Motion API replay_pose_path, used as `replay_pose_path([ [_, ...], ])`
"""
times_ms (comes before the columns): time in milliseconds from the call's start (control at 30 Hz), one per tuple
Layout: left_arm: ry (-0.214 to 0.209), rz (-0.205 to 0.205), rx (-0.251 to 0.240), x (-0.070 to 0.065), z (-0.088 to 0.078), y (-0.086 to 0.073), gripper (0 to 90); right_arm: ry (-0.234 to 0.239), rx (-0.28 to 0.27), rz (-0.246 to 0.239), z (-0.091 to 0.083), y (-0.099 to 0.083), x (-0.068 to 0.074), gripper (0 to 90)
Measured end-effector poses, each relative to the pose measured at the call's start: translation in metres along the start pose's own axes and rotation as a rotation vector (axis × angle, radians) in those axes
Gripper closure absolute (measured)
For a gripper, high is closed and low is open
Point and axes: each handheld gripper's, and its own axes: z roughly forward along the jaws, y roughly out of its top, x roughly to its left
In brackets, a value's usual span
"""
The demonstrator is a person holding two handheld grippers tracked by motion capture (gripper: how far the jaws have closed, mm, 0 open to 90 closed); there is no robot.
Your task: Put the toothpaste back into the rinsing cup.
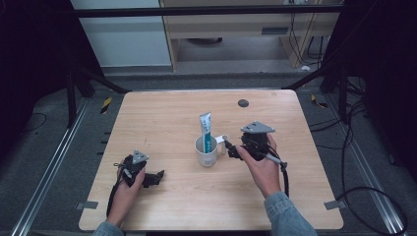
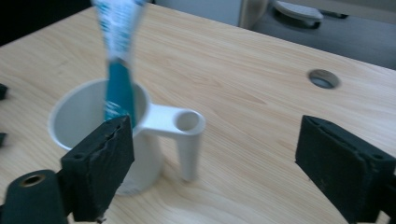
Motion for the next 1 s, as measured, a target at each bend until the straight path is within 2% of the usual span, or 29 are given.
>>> replay_pose_path([
  [100,0.000,0.002,0.002,0.000,0.000,0.000,0.0,-0.042,0.025,-0.002,-0.004,-0.015,-0.013,15.4],
  [200,0.000,0.000,-0.001,0.000,0.000,0.000,0.0,-0.069,0.073,0.011,-0.004,-0.037,-0.027,16.0],
  [367,0.000,0.002,0.002,0.000,0.000,0.000,0.0,-0.086,0.164,0.049,0.001,-0.078,-0.046,16.3],
  [433,0.000,0.000,0.000,0.000,0.000,0.000,0.0,-0.091,0.193,0.061,0.002,-0.089,-0.050,16.3],
  [667,0.000,0.003,0.002,0.000,0.000,0.000,0.0,-0.094,0.260,0.085,0.010,-0.106,-0.055,13.0],
  [833,0.000,0.002,0.002,0.000,0.000,0.000,0.0,-0.102,0.206,0.082,0.011,-0.112,-0.055,10.3],
  [1000,0.000,0.000,0.000,0.000,0.000,0.000,0.0,-0.110,0.221,0.091,0.013,-0.112,-0.053,5.4],
])
